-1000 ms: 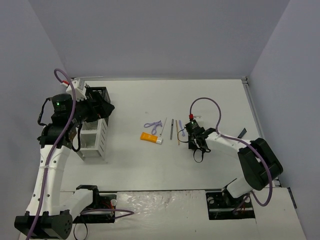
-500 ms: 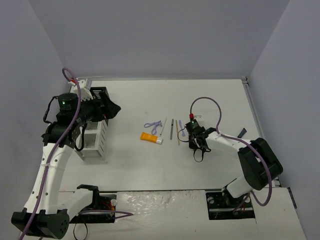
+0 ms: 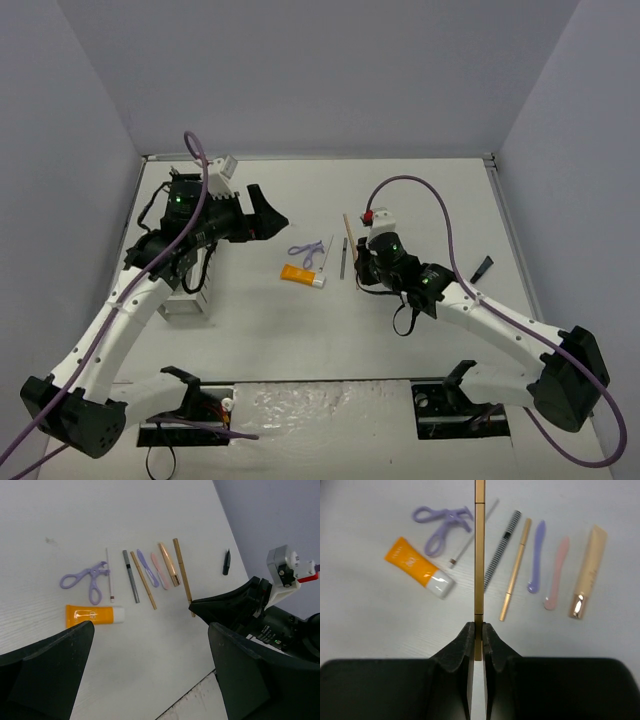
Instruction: Organize the makeup
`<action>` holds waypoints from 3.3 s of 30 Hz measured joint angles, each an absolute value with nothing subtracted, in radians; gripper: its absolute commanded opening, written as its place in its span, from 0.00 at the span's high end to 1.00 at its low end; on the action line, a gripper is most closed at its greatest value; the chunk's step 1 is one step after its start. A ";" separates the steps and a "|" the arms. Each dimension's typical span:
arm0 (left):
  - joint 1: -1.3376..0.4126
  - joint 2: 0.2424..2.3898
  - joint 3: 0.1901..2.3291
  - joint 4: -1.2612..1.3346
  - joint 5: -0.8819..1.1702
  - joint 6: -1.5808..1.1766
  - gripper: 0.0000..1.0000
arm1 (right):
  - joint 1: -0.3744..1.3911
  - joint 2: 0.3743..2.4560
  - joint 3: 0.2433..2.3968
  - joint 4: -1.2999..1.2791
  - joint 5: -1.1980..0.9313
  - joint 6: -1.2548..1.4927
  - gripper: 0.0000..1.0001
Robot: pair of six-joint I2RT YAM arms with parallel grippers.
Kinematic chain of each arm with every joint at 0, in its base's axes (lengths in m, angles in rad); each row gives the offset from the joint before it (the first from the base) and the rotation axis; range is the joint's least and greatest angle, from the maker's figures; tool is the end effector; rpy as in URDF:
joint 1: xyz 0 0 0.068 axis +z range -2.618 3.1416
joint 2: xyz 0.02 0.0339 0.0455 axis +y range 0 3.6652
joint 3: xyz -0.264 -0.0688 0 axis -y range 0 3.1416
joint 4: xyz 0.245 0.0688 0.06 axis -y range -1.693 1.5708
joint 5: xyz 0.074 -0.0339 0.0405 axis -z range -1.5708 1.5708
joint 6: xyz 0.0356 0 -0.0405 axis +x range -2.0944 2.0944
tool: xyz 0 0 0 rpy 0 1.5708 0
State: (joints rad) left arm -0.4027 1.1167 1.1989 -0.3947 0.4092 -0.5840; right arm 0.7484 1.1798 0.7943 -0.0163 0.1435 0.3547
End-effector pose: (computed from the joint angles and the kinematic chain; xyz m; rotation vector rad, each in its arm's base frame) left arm 0.2198 -0.1090 0.3979 0.1183 1.9944 -1.0420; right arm 0.2009 0.1797 0.2783 -0.2996 1.9915 0.5743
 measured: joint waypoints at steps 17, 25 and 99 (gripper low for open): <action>-0.639 1.272 1.251 -0.228 0.247 -0.691 0.29 | 0.839 1.147 0.801 0.287 -0.064 0.259 1.00; -0.665 1.318 1.251 -0.211 0.208 -0.711 0.74 | 0.839 1.131 0.790 0.346 -0.094 0.260 1.00; 0.085 1.175 1.363 -0.374 -0.004 -0.358 0.03 | 0.776 1.406 0.671 0.107 0.285 0.456 0.43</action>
State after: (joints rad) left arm 0.0853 1.1753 1.3631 -0.3742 -0.0038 -0.3580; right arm 0.7761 1.4064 0.6707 0.1075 0.2849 0.4557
